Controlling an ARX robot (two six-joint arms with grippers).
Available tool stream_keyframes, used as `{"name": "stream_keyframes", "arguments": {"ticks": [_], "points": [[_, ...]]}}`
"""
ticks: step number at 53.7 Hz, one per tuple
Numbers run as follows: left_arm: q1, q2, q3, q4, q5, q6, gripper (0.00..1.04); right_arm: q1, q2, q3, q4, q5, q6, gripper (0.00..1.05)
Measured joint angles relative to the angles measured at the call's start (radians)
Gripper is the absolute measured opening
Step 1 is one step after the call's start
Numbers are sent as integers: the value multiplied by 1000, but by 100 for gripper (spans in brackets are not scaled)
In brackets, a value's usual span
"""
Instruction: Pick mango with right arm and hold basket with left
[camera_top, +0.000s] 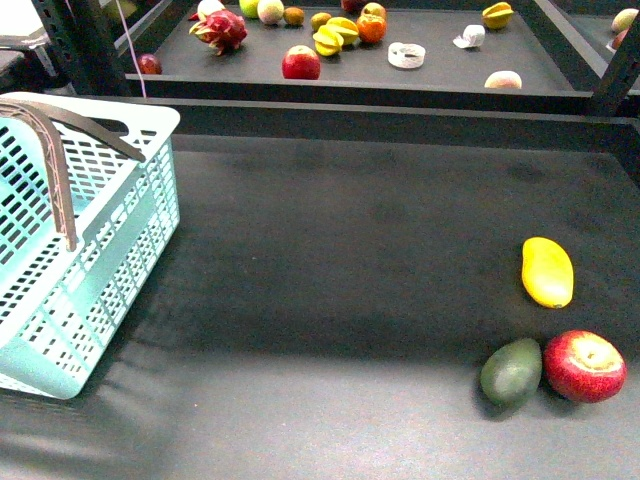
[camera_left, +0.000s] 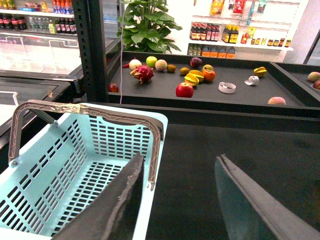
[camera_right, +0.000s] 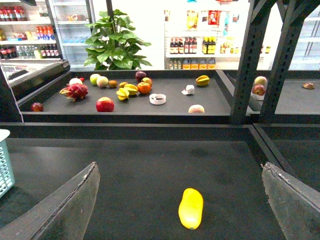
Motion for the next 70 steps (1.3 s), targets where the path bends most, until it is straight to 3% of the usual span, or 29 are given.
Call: {"name": "stream_keyframes", "arguments": {"ticks": [15, 39, 44, 51, 62, 70], "points": [[0, 0, 0, 0, 0, 1, 101, 0, 0, 0, 0, 0, 0, 97], [-1, 1, 0, -1, -3, 0, 99, 0, 0, 0, 0, 0, 0, 97], [-39, 140, 29, -41, -143, -217, 99, 0, 0, 0, 0, 0, 0, 97], [-37, 462, 41, 200, -146, -517, 99, 0, 0, 0, 0, 0, 0, 97], [-24, 1193, 216, 722, -111, -711, 99, 0, 0, 0, 0, 0, 0, 97], [-16, 1501, 373, 821, -93, -789, 99, 0, 0, 0, 0, 0, 0, 97]]}}
